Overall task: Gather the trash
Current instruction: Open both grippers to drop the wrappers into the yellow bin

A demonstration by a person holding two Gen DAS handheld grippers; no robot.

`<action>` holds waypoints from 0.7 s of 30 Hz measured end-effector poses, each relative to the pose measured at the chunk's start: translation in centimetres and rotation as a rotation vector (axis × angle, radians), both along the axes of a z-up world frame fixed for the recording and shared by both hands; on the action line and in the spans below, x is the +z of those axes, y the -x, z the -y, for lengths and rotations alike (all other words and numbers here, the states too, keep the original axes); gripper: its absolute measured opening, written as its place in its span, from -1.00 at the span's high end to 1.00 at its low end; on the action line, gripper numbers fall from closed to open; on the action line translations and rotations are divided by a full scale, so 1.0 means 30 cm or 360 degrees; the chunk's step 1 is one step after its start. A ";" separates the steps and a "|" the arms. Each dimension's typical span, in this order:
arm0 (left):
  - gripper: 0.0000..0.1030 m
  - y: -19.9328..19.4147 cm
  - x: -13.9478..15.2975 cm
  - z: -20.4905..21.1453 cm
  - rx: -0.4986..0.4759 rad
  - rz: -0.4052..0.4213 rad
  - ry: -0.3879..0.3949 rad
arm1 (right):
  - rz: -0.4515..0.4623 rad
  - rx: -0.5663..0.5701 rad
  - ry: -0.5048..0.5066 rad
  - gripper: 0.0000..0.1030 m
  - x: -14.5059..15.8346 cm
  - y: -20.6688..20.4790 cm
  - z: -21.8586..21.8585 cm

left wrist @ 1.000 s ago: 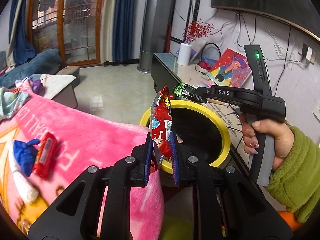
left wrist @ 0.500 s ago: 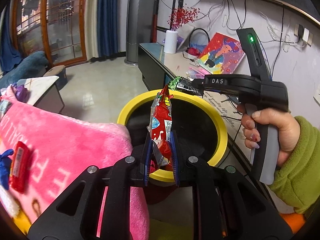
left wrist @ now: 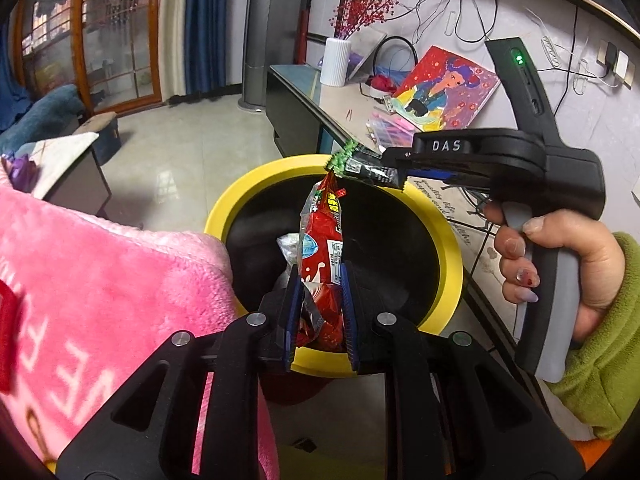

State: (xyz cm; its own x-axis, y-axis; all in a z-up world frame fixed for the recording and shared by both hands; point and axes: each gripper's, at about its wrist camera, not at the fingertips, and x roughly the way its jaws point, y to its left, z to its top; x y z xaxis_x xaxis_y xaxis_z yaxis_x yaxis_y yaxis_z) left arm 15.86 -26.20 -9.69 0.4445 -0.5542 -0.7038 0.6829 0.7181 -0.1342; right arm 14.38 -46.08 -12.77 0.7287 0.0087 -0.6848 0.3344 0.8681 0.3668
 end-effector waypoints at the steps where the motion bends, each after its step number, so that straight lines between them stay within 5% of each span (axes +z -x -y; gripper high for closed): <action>1: 0.74 -0.004 -0.006 0.001 0.0005 -0.0003 -0.0002 | 0.0005 -0.0001 -0.0010 0.37 -0.001 -0.001 0.000; 4: 0.04 -0.021 -0.015 0.001 0.0033 -0.0027 0.0001 | 0.0006 -0.0009 -0.0022 0.12 -0.006 -0.003 0.002; 6: -0.07 -0.030 -0.013 -0.009 0.0052 -0.0045 0.0024 | 0.0006 -0.0014 -0.0017 0.09 -0.003 -0.003 0.000; 10: -0.72 -0.044 -0.004 -0.045 0.0104 -0.0077 0.0086 | 0.0025 -0.0022 -0.0002 -0.03 0.011 0.000 -0.010; 15: -0.78 -0.047 0.022 -0.114 0.0217 -0.0087 0.0122 | 0.0069 -0.0014 0.0051 -0.14 0.045 0.007 -0.039; 21: -0.79 -0.027 0.086 -0.209 0.0401 0.0080 0.0088 | 0.0150 0.0073 0.0114 -0.20 0.106 0.020 -0.120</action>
